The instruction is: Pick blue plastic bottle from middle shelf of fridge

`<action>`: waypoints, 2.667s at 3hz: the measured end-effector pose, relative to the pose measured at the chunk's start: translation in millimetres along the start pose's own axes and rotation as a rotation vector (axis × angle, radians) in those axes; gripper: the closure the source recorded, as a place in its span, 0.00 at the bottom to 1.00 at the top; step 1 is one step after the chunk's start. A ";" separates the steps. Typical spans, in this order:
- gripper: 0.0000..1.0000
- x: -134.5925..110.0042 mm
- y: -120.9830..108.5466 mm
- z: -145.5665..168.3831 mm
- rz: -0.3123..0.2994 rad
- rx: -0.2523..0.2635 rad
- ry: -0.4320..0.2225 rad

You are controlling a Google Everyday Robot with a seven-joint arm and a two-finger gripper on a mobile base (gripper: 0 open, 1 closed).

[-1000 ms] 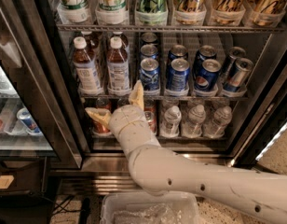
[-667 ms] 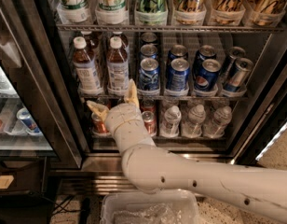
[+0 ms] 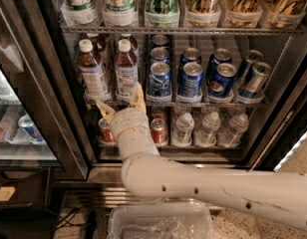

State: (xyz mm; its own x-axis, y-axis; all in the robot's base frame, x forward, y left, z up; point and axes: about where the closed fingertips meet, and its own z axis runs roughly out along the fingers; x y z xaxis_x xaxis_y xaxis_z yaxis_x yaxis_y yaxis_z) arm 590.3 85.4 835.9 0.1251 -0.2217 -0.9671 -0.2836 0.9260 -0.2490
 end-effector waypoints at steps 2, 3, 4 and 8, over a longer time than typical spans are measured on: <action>0.25 1.3 -12.9 8.7 -0.002 0.082 -0.010; 0.26 3.5 -18.1 15.7 0.002 0.112 -0.011; 0.32 4.9 -20.0 22.1 0.010 0.131 -0.011; 0.27 8.3 -27.6 45.1 0.053 0.181 -0.009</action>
Offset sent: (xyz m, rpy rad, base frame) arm 0.0188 -0.0157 0.0026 0.0167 -0.0420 -0.1192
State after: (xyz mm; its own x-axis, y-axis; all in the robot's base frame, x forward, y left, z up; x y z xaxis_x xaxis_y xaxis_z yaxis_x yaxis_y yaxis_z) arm 642.0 71.8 837.2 0.1237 -0.1693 -0.9778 -0.1144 0.9763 -0.1836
